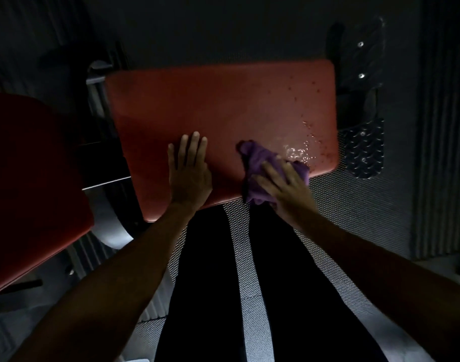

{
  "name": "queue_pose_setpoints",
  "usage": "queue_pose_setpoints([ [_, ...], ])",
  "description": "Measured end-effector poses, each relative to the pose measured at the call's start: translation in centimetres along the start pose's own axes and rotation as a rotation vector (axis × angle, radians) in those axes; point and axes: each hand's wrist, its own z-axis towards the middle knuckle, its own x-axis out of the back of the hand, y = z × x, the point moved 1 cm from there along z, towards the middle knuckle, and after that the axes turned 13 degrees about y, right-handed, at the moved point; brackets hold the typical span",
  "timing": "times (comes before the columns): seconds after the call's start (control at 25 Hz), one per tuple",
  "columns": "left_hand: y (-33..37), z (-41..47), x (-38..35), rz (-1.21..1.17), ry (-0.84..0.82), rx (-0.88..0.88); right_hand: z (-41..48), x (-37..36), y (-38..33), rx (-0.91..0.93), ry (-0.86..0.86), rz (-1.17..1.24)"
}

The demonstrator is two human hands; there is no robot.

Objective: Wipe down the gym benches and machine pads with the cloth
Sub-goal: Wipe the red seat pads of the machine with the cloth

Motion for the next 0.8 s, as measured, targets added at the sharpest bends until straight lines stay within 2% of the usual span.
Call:
queue_pose_setpoints([
  [0.12,2.4,1.7,-1.3,-0.039,-0.03,-0.061,-1.2,1.4,1.9,-0.364,0.036,-0.066],
  [0.2,3.5,2.6,-2.3,-0.021,-0.048,-0.086,-0.1,1.0,-1.9,-0.624,0.121,-0.066],
  [0.24,3.8,2.7,-2.6,0.001,-0.055,-0.082,1.0,0.8,-4.3,-0.685,0.149,-0.023],
  [0.28,4.0,2.8,-2.9,0.024,-0.06,-0.082,2.0,0.6,-6.3,-0.683,0.16,0.045],
  [0.36,3.9,2.6,-3.0,0.052,-0.059,-0.101,2.5,-0.3,-7.3,-0.494,0.124,0.139],
  [0.44,3.7,2.4,-3.0,0.054,-0.061,-0.111,1.3,-0.6,-3.6,-0.261,0.081,0.103],
  [0.48,3.7,2.5,-3.1,0.052,-0.06,-0.11,0.6,-0.3,-1.1,-0.209,0.071,0.06],
  [0.52,3.8,2.6,-3.2,0.051,-0.059,-0.106,0.0,0.2,1.1,-0.237,0.068,0.034],
  [0.56,3.8,2.6,-3.5,0.051,-0.055,-0.102,-0.3,0.8,2.7,-0.353,0.086,0.027],
  [0.68,3.9,2.4,-3.7,0.053,-0.041,-0.106,2.7,2.2,1.1,-0.829,0.132,0.034],
  [0.72,3.8,2.4,-3.8,0.052,-0.039,-0.105,4.6,1.9,-0.6,-0.888,0.135,0.05],
  [0.8,3.9,2.4,-3.8,0.05,-0.032,-0.113,7.2,1.2,-3.9,-0.828,0.127,0.109],
])
